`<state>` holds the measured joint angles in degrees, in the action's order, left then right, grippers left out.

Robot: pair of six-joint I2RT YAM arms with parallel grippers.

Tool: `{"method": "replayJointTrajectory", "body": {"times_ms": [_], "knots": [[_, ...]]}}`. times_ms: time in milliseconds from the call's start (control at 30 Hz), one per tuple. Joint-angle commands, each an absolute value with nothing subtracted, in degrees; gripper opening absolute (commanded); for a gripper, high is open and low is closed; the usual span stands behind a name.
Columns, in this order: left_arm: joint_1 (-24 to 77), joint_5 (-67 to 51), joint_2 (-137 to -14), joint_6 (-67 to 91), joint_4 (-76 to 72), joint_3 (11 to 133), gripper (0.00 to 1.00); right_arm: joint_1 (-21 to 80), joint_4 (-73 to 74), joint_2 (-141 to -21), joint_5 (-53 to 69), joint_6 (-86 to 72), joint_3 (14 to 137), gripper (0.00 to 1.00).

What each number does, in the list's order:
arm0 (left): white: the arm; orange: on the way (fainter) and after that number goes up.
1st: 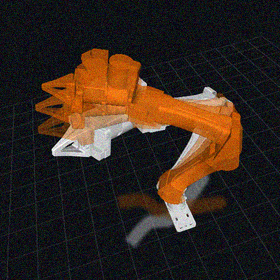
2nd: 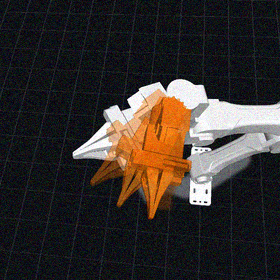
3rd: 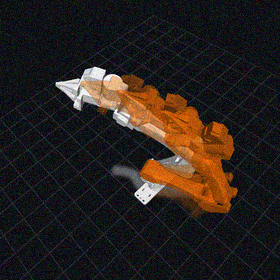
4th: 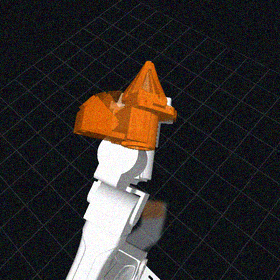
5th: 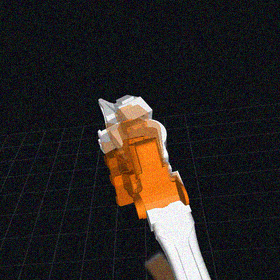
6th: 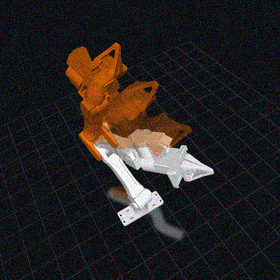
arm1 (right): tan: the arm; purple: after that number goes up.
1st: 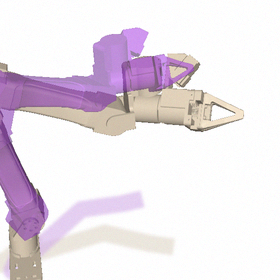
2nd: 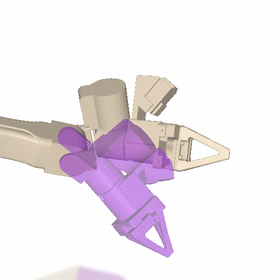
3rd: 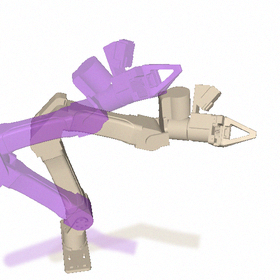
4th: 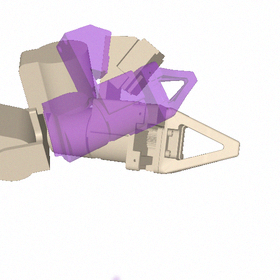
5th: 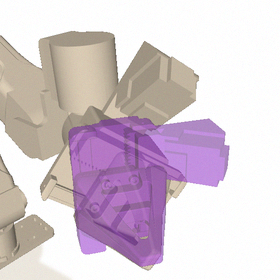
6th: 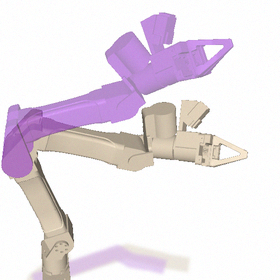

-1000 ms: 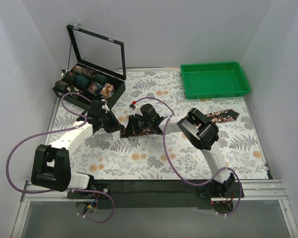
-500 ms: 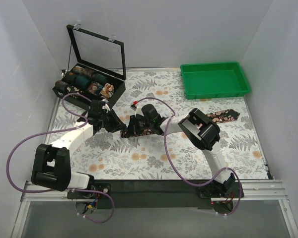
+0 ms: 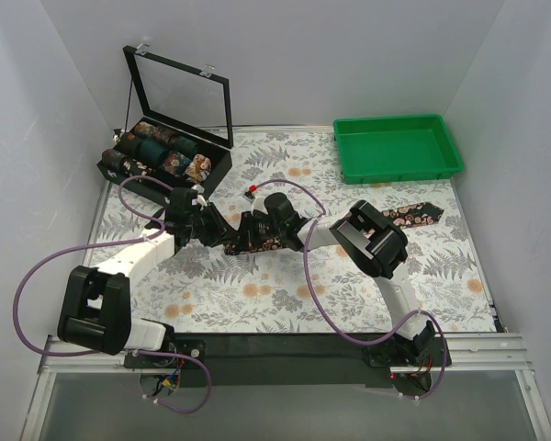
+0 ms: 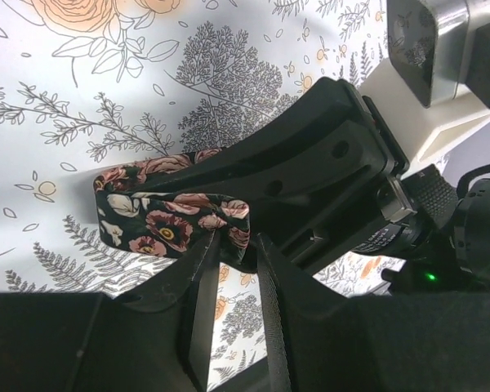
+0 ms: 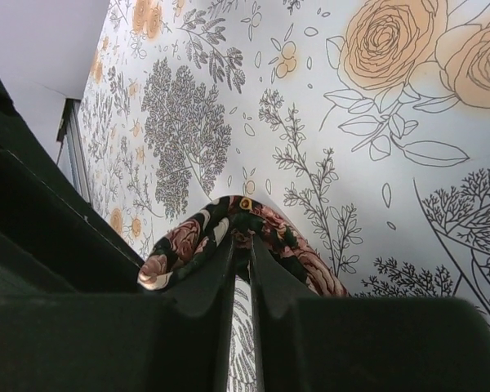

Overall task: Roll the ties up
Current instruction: Roll the tie

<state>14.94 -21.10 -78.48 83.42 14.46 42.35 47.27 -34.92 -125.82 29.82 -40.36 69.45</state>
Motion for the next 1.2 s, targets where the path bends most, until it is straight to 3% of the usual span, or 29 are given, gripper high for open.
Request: {"method": "replayJointTrajectory", "body": {"times_ms": [0, 1000, 1167], "knots": [[15.4, -22.3, -78.3, 84.5, 12.0, 41.0, 0.25, 47.1, -39.4, -125.1, 30.4, -41.5, 69.2, 0.16], [15.9, -21.0, -81.8, 85.6, 5.9, 38.1, 0.25, 41.6, -40.1, -114.5, 29.5, -40.4, 58.6, 0.26], [16.1, -19.9, -82.5, 86.9, 1.6, 35.2, 0.15, 41.6, -40.7, -114.9, 30.1, -40.7, 58.4, 0.26]]}}
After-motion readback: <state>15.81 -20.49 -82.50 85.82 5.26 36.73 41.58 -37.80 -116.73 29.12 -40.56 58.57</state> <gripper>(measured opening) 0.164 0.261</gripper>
